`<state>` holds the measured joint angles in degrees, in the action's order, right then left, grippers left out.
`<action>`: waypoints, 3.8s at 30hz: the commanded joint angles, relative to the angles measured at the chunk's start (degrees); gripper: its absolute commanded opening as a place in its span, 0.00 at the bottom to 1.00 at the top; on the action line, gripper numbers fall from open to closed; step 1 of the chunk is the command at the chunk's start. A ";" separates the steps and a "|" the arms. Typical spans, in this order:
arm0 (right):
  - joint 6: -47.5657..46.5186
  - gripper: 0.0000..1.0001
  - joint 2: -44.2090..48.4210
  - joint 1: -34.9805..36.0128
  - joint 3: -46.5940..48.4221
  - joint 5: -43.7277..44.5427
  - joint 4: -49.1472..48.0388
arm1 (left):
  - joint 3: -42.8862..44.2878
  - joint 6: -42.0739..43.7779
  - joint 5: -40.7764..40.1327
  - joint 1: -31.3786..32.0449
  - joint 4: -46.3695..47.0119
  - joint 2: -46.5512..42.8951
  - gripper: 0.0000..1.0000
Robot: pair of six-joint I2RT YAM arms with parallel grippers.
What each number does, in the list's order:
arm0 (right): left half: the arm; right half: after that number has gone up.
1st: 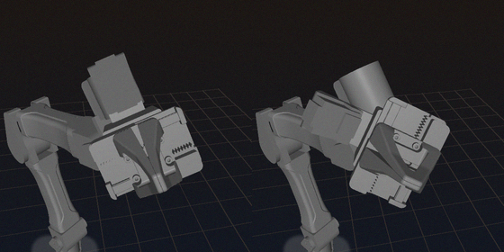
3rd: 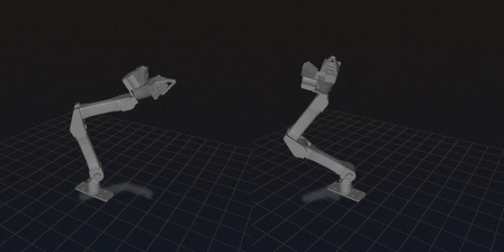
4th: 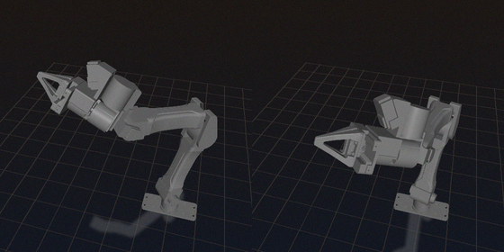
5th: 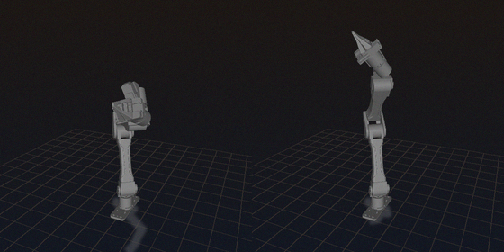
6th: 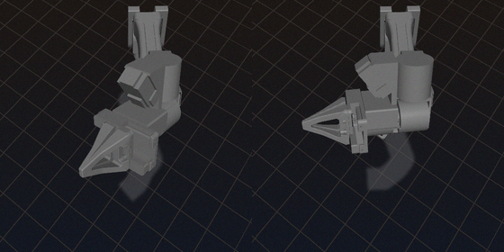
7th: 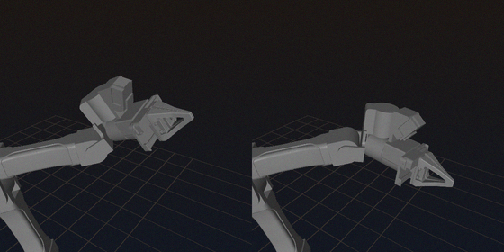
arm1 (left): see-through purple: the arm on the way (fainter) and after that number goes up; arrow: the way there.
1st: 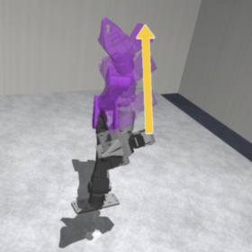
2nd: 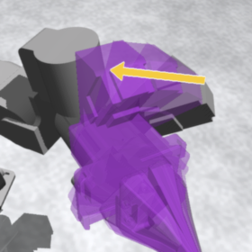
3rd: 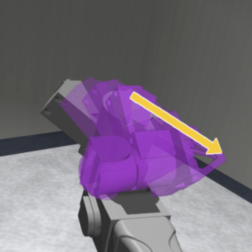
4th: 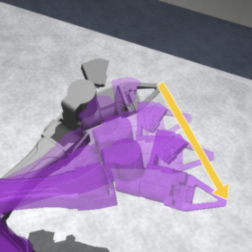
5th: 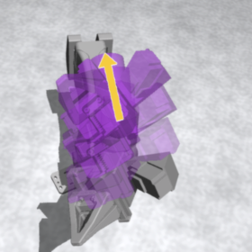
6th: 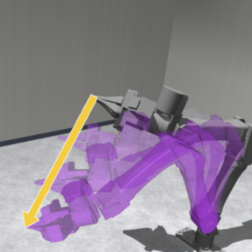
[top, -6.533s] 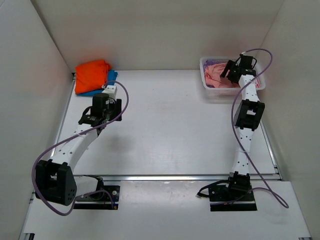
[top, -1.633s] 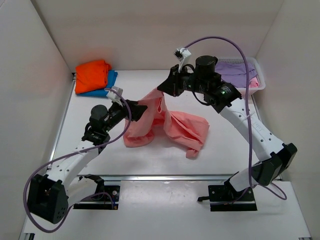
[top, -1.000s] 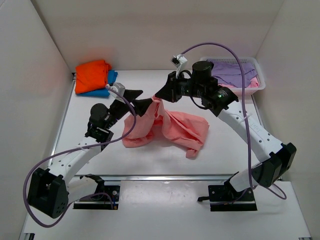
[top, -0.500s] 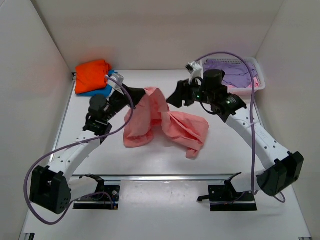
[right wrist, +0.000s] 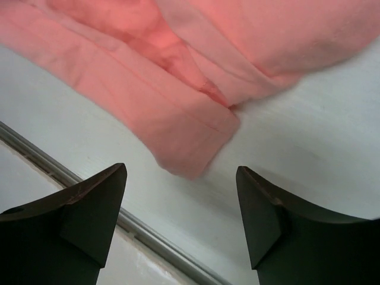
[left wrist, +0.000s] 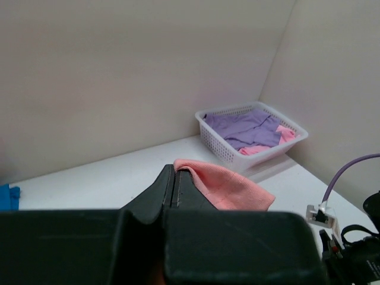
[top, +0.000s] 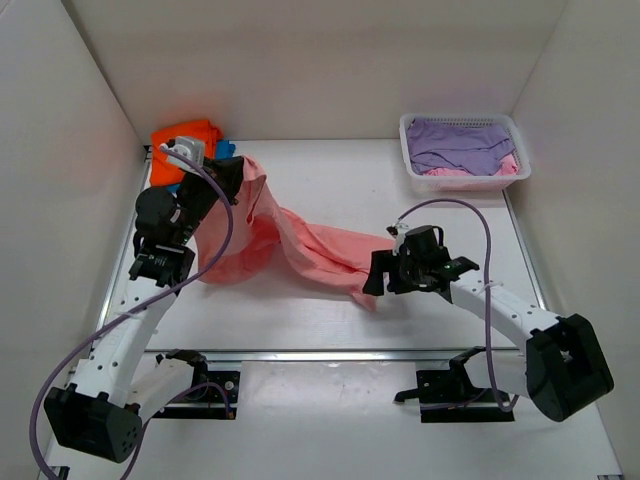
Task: Fold and stack the t-shirts
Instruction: Flatten out the tshirt, then grap the side of the flattened tshirt closest away from the robot with both arms
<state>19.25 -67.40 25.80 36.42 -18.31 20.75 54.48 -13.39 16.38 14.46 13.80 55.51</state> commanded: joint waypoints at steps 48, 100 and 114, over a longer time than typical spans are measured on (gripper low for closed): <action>-4.84 0.00 23.20 -24.24 37.85 -13.16 0.61 | 39.92 15.84 -16.20 7.08 -23.38 -5.06 0.00; 2.11 0.69 17.57 -25.54 -1.72 -6.16 14.31 | -29.17 -14.30 -19.36 4.00 -36.29 -26.15 0.53; 7.57 0.68 10.97 -17.72 -1.89 8.11 15.20 | -24.51 -11.49 -26.51 -5.73 -44.39 -11.93 0.54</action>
<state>25.41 -56.55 7.57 33.98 -13.98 36.27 27.40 -28.40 -9.63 14.76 -29.63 37.76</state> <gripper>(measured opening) 0.677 0.530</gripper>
